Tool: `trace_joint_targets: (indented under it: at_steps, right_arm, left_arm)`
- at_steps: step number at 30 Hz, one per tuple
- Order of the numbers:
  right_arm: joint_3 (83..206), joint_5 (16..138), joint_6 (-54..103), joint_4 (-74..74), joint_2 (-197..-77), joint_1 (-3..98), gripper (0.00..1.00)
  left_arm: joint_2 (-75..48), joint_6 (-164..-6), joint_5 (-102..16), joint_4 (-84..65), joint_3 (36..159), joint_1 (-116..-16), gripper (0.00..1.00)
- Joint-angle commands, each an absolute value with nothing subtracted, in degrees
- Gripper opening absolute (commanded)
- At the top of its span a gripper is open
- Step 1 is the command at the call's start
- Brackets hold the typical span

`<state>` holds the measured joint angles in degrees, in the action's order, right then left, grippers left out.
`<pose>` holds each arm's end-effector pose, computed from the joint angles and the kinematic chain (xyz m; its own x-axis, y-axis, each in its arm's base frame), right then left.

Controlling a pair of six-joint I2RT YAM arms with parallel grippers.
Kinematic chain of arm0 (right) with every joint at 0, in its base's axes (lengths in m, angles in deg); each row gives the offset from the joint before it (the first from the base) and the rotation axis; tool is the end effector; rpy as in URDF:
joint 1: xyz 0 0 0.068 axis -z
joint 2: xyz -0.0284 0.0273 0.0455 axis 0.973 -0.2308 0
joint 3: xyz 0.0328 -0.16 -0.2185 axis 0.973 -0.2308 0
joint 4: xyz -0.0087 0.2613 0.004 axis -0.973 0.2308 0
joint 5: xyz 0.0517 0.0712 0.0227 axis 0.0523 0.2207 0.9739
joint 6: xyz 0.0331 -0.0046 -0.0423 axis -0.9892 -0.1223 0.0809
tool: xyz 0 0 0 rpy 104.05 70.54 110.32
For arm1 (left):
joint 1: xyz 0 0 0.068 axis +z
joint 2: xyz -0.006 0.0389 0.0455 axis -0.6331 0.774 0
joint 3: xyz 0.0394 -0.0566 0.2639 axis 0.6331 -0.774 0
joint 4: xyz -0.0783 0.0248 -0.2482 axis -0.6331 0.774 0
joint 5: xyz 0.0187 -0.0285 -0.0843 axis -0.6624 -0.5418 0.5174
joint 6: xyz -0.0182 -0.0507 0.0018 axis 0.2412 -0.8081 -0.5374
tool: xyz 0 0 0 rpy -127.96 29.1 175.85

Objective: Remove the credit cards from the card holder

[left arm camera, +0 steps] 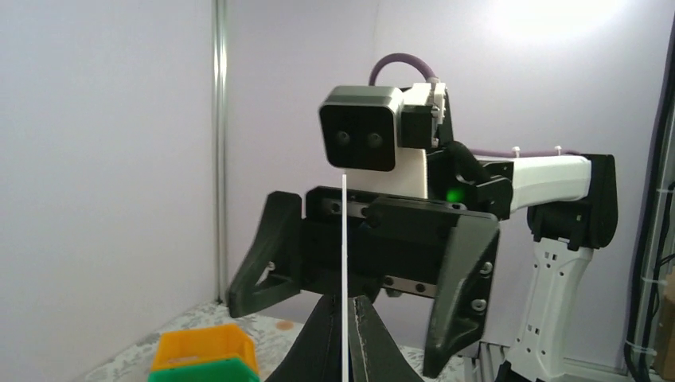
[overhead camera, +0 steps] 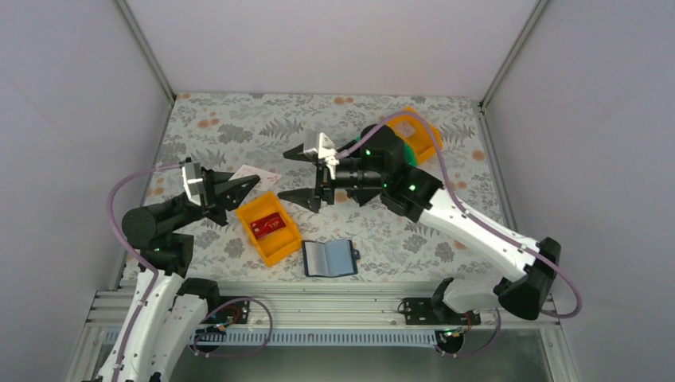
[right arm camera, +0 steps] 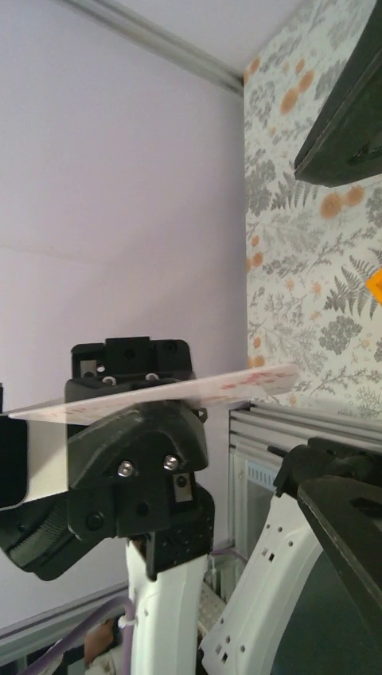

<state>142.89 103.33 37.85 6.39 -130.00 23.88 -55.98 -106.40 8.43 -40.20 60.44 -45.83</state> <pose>0.1629 0.2474 0.4157 0.0463 -0.0975 -0.9942 -0.9977 0.0444 -0.0508 0.1112 -0.0436 0.3804 0.0665 -0.2882 -0.9553 0.9477 0.3178 -0.0300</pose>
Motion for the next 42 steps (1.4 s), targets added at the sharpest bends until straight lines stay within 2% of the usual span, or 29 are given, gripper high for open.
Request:
trace_joint_targets:
  at_steps: [1, 7, 14, 20, 21, 22, 23, 24, 25, 29, 31, 37, 42]
  right_arm:
    - [148.9, 112.5, 36.6, 3.6, -134.2, 24.9, 0.86]
    - [151.3, 118.0, 38.3, 6.8, -137.1, 24.9, 0.55]
    - [155.0, 115.9, 40.2, 12.8, -139.6, 24.9, 0.06]
    - [155.8, 113.1, 42.6, 17.4, -138.3, 25.0, 0.04]
    - [156.2, 111.0, 43.2, 19.2, -138.1, 25.0, 0.04]
    - [156.6, 108.6, 44.1, 21.7, -137.9, 24.9, 0.04]
    - [157.3, 104.4, 44.8, 24.2, -137.8, 24.9, 0.04]
    - [157.8, 100.2, 45.1, 27.3, -138.1, 24.9, 0.04]
    - [158.4, 95.3, 45.1, 30.6, -138.8, 24.9, 0.04]
    - [160.6, 76.0, 45.0, 45.6, -145.0, 22.9, 0.04]
    - [160.7, 72.2, 45.0, 51.0, -147.8, 21.5, 0.04]
    - [160.9, 75.5, 47.3, 50.8, -149.0, 16.6, 0.04]
    - [163.1, 77.1, 48.8, 49.5, -150.3, 13.6, 0.04]
  left_arm:
    - [-56.4, -110.4, 7.3, -46.1, 58.6, -45.6, 0.02]
    - [-56.7, -109.7, 7.4, -45.2, 58.5, -45.6, 0.02]
    - [-56.3, -109.8, 7.1, -45.5, 58.1, -45.7, 0.02]
    - [-56.3, -107.6, 6.1, -41.6, 58.3, -45.7, 0.04]
    - [-56.4, -105.7, 5.4, -38.6, 58.6, -45.7, 0.21]
    - [-56.5, -102.9, 5.0, -34.5, 59.3, -45.7, 0.47]
    - [-56.5, -98.8, 4.8, -29.8, 60.0, -45.7, 0.65]
    - [-56.4, -93.4, 4.9, -25.1, 60.9, -45.6, 0.73]
    - [-56.4, -87.3, 5.7, -19.8, 61.8, -45.6, 0.76]
    - [-55.8, -58.9, 7.6, -1.5, 66.3, -45.7, 0.78]
    - [-55.7, -50.7, 7.0, 3.6, 67.8, -45.7, 0.78]
    - [-54.3, -28.9, 7.0, 19.2, 67.4, -47.2, 0.77]
    - [-52.7, -20.0, 3.9, 25.5, 66.3, -50.5, 0.71]
